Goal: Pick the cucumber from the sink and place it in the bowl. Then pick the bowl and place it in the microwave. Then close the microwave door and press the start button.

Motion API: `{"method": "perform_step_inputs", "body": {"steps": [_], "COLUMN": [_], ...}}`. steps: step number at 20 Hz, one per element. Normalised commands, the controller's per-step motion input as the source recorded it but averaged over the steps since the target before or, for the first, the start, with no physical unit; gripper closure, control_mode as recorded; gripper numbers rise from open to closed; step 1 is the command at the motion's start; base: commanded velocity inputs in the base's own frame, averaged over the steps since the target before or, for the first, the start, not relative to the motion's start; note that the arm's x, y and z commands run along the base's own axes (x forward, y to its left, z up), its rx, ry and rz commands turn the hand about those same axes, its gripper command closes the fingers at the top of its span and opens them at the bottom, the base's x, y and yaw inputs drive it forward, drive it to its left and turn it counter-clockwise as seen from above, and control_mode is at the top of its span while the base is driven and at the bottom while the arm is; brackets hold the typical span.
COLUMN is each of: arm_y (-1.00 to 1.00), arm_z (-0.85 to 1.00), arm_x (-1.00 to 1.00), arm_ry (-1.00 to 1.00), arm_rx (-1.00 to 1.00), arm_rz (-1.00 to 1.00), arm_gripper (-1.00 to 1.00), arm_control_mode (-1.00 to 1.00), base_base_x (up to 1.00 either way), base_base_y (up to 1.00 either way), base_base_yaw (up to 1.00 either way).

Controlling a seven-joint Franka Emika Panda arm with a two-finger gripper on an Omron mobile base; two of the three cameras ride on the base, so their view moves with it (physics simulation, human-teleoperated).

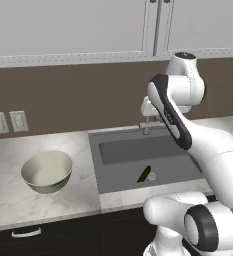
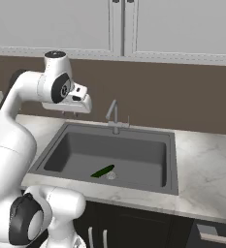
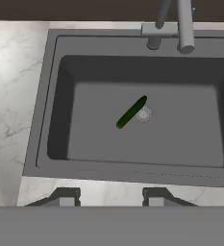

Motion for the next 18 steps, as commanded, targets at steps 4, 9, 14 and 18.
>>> {"method": "perform_step_inputs", "body": {"steps": [4, 9, 14, 18], "arm_y": [0.0, 0.11, 0.0, -0.03], "arm_z": [-0.34, -0.98, -1.0, -1.0], "arm_x": [-0.28, -0.42, 0.0, 0.43], "arm_ry": [0.0, 0.1, 0.03, 0.04], "arm_rx": [0.0, -0.01, 0.0, 0.0], "arm_rz": [-0.03, -0.21, -0.18, -0.18], "arm_gripper": [-1.0, -1.0, -1.0, -1.0], "arm_control_mode": [-1.0, -1.0, -1.0, -1.0], "base_base_x": [0.0, 0.0, 0.0, 0.0], "base_base_y": [0.0, 0.0, 0.0, 0.0], "base_base_yaw": [0.0, 0.0, 0.0, 0.0]}}
